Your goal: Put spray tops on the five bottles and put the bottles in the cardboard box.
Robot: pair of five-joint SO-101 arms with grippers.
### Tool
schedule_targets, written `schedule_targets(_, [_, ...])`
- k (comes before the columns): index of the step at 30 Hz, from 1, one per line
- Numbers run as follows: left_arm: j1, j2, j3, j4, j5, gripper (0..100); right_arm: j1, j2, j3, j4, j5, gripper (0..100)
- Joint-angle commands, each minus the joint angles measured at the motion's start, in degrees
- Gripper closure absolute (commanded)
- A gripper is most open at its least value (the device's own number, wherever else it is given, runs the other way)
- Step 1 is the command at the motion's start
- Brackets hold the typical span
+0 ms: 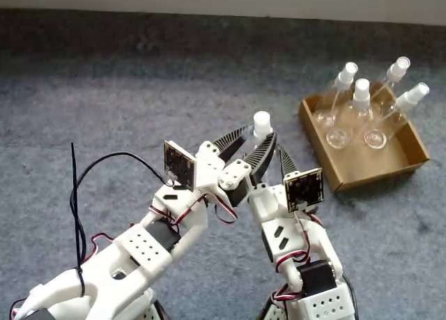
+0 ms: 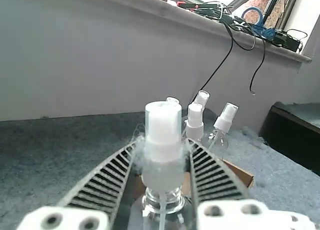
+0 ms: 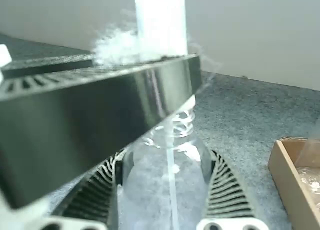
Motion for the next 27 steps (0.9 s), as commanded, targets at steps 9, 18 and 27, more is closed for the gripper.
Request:
schedule_targets(9, [0.9, -0.8, -2.4, 1.2, -0.9, 100, 1.0, -0.7, 4.9, 0.0, 5.3, 92.7])
schedule_targets(18, [0.5, -0.8, 1.6, 0.9, -0.9, 100, 1.2, -0.7, 4.9, 0.0, 5.3, 92.7])
schedule_targets(27, [0.7, -0.8, 2.9, 1.3, -2.7, 100, 1.4, -0.7, 4.9, 0.2, 5.3, 92.7])
